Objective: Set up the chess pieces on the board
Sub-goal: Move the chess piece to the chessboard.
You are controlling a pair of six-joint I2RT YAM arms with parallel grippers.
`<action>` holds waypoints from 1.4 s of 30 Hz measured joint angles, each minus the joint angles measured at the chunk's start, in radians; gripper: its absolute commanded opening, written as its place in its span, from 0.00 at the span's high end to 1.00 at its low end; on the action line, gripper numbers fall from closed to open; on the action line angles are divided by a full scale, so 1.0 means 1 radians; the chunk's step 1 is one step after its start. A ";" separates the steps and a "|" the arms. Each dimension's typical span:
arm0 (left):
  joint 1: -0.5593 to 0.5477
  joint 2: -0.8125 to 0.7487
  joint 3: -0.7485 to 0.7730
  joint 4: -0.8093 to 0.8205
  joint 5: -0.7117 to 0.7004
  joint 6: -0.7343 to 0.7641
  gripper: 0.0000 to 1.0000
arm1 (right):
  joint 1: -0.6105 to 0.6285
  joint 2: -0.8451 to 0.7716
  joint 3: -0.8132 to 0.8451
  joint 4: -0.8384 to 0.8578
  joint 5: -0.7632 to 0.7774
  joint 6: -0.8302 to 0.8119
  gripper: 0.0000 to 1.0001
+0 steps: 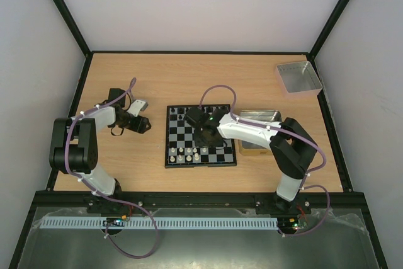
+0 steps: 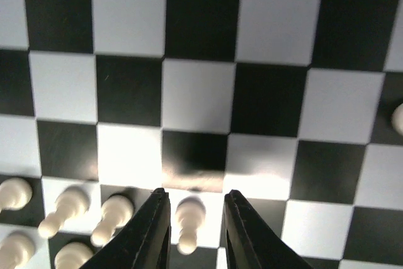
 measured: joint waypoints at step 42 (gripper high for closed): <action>0.000 0.010 0.008 0.001 0.011 0.011 0.31 | -0.372 -0.004 0.044 -0.179 -0.167 -0.221 0.80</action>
